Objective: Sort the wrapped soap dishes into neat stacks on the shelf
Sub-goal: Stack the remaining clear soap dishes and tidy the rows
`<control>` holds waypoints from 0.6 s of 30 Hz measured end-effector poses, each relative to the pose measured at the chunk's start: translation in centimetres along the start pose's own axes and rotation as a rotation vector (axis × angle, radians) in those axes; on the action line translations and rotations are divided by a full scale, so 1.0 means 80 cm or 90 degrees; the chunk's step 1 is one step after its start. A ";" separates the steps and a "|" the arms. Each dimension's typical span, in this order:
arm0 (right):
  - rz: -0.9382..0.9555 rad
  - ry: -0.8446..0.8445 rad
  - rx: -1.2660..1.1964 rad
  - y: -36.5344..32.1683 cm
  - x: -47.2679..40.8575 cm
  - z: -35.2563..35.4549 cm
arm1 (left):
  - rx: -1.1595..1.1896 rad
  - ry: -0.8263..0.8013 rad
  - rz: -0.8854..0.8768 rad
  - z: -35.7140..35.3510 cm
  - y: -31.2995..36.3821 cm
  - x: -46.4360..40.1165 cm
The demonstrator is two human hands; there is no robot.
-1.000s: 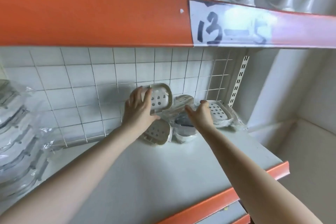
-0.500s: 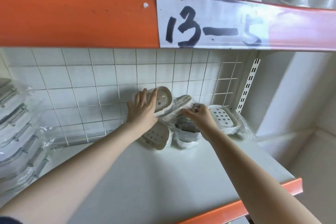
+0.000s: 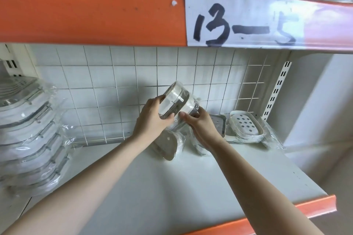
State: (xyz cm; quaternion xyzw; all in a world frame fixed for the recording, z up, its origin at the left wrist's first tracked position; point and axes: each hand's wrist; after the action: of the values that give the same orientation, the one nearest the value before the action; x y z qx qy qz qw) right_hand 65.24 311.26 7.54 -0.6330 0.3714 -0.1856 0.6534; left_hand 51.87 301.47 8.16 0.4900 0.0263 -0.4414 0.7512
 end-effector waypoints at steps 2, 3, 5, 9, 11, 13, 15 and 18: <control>-0.009 -0.023 -0.034 -0.001 0.001 -0.006 | 0.059 -0.020 0.013 0.013 -0.006 0.004; -0.013 -0.029 -0.034 -0.002 0.002 -0.010 | 0.098 -0.032 0.033 0.019 -0.007 0.006; -0.010 -0.030 -0.020 -0.004 0.005 -0.019 | 0.180 -0.047 0.080 0.029 -0.010 0.012; -0.032 -0.040 -0.042 -0.008 0.013 -0.035 | 0.268 -0.052 0.108 0.049 -0.021 0.023; -0.031 -0.032 -0.025 -0.011 0.016 -0.044 | 0.295 -0.035 0.121 0.058 -0.026 0.033; -0.019 0.002 0.031 -0.015 0.020 -0.054 | 0.320 -0.017 0.160 0.067 -0.031 0.043; 0.012 0.041 0.091 -0.017 0.024 -0.062 | 0.373 -0.012 0.253 0.077 -0.037 0.051; 0.054 0.070 0.155 -0.023 0.031 -0.071 | 0.391 0.003 0.379 0.096 -0.050 0.065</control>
State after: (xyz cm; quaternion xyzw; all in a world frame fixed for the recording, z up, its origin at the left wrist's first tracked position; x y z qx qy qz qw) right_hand 63.22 305.33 9.14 -0.5214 0.4081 -0.2360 0.7112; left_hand 49.22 291.80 6.85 0.6784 -0.2473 -0.1911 0.6649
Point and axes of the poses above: each hand's wrist, its own x-axis away from the middle knuckle, its own z-axis out of the back of the hand, y = z × x, and after that the axes turned 7 degrees about z, right-handed
